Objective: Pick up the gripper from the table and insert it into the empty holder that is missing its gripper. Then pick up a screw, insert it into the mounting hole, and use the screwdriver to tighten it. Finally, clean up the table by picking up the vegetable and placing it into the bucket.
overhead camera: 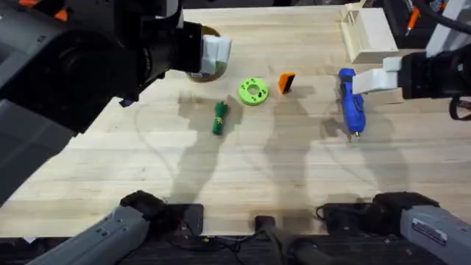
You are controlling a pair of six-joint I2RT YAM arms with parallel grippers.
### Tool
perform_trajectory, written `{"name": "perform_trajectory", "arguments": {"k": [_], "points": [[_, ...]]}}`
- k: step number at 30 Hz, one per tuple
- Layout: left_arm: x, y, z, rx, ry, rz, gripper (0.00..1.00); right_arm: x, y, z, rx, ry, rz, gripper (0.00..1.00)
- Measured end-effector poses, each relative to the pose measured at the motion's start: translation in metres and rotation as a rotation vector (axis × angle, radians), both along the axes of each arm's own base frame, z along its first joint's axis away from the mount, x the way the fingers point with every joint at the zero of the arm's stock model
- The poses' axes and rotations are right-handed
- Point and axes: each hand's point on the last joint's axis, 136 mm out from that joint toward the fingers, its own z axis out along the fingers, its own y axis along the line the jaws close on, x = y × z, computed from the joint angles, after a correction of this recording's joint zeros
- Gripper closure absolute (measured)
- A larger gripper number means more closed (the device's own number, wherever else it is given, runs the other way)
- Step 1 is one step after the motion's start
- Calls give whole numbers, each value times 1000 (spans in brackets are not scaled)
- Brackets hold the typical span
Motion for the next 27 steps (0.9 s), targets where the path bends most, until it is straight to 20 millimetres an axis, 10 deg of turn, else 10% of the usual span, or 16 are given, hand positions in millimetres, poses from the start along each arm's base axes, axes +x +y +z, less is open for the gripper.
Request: {"name": "perform_trajectory", "arguments": {"k": [27], "points": [[22,15,5,79,-51,-1,15,0,0,0,0,0,0,56]]}}
